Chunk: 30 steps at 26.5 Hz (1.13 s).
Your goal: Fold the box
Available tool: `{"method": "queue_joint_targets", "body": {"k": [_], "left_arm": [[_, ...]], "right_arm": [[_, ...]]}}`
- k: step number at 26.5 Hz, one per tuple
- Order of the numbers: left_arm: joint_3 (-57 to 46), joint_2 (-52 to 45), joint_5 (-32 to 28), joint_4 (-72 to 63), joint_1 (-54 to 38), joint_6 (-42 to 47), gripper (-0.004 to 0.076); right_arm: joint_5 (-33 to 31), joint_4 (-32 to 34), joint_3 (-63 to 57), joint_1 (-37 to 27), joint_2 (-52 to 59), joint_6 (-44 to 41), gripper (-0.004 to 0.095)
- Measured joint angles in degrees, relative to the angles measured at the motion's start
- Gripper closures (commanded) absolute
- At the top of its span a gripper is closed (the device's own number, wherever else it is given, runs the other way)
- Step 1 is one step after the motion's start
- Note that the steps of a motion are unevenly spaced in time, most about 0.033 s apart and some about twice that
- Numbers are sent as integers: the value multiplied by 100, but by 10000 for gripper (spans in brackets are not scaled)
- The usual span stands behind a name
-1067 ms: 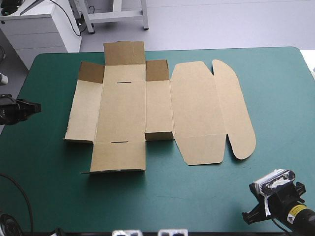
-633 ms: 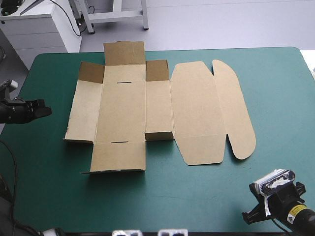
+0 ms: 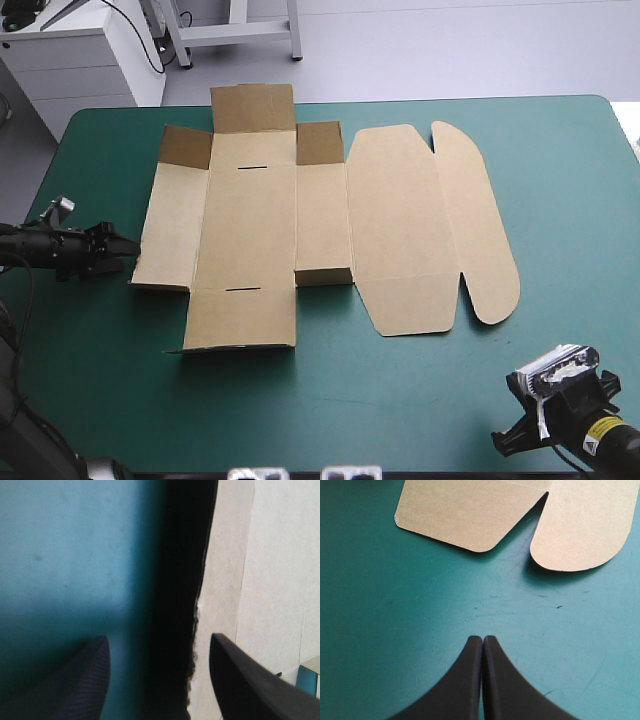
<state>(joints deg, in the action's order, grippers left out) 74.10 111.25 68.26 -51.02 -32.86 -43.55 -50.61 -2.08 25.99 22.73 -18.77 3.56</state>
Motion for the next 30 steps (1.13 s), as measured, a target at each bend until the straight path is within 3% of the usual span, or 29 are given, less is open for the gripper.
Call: {"method": "queue_joint_targets", "body": {"k": [13, 17, 22, 30], "left_arm": [[43, 254, 8, -617, 821, -140, 309], [43, 275, 8, -617, 840, -39, 451], [43, 375, -24, -598, 880, 49, 731], [47, 361, 60, -1059, 1022, -354, 730]], "right_arm": [[0, -76, 0, 0, 0, -18, 922], [0, -91, 0, 0, 0, -18, 922], [0, -97, 0, 0, 0, -18, 922], [0, -107, 0, 0, 0, -18, 922]]}}
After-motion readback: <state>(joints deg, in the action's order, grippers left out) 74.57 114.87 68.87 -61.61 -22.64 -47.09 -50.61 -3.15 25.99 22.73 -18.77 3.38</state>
